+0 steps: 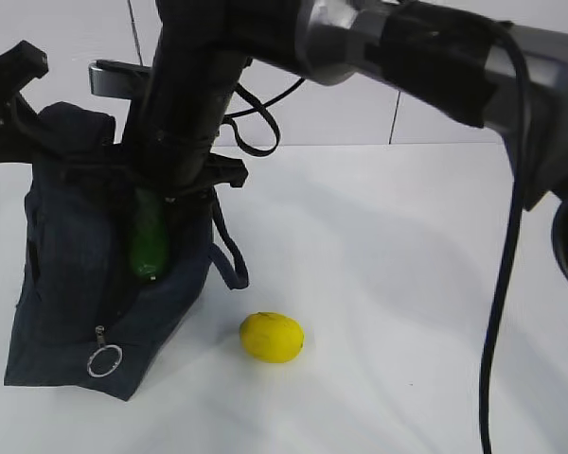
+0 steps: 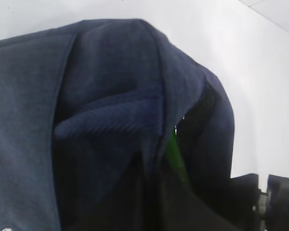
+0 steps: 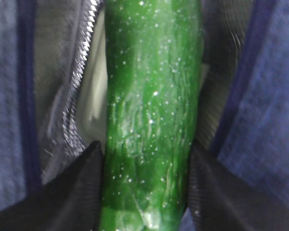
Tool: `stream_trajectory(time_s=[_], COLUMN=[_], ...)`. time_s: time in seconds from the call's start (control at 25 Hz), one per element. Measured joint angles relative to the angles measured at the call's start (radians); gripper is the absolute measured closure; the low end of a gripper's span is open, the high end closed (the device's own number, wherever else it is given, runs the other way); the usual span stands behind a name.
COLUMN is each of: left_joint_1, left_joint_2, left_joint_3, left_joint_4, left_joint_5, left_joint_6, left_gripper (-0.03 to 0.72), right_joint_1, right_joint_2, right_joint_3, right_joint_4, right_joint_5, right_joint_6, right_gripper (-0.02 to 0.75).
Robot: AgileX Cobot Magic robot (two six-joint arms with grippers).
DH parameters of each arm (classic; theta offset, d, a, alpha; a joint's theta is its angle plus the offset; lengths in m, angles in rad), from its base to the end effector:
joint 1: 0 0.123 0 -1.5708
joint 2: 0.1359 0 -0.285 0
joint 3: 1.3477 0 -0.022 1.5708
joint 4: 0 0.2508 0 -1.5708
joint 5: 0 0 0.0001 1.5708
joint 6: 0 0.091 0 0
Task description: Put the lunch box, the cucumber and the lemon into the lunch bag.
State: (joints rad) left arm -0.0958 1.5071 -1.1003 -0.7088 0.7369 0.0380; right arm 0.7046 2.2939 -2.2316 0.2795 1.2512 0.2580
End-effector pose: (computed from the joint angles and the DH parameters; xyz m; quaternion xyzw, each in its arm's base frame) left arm 0.3096 -0.0698 0.2841 -0.1282 0.9176 -0.2977 0.2300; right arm 0.3628 0.3398 0.2551 -0.1961 0.9559 0.2007 0.0867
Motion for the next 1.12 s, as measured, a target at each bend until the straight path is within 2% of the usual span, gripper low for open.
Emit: stream_trajectory(time_s=[0.28, 0.56, 0.88, 1.12], left_joint_1=[0.000, 0.000, 0.000, 0.000], left_joint_2=[0.000, 0.000, -0.002, 0.008], left_joint_3=[0.000, 0.000, 0.000, 0.000], left_joint_4=[-0.003, -0.003, 0.044, 0.082], left_joint_5=[0.005, 0.009, 0.009, 0.009], left_joint_6=[0.001, 0.002, 0.002, 0.002], left_gripper=[0.695, 0.695, 0.695, 0.695], right_joint_1=[0.000, 0.000, 0.000, 0.000], right_joint_2=[0.006, 0.006, 0.002, -0.030], right_joint_3=[0.000, -0.002, -0.142, -0.161], right_joint_4=[0.002, 0.006, -0.044, -0.057], right_joint_5=[-0.013, -0.026, -0.008, -0.003], right_joint_6=[0.000, -0.003, -0.053, -0.118], right_gripper=[0.336, 0.169, 0.159, 0.158])
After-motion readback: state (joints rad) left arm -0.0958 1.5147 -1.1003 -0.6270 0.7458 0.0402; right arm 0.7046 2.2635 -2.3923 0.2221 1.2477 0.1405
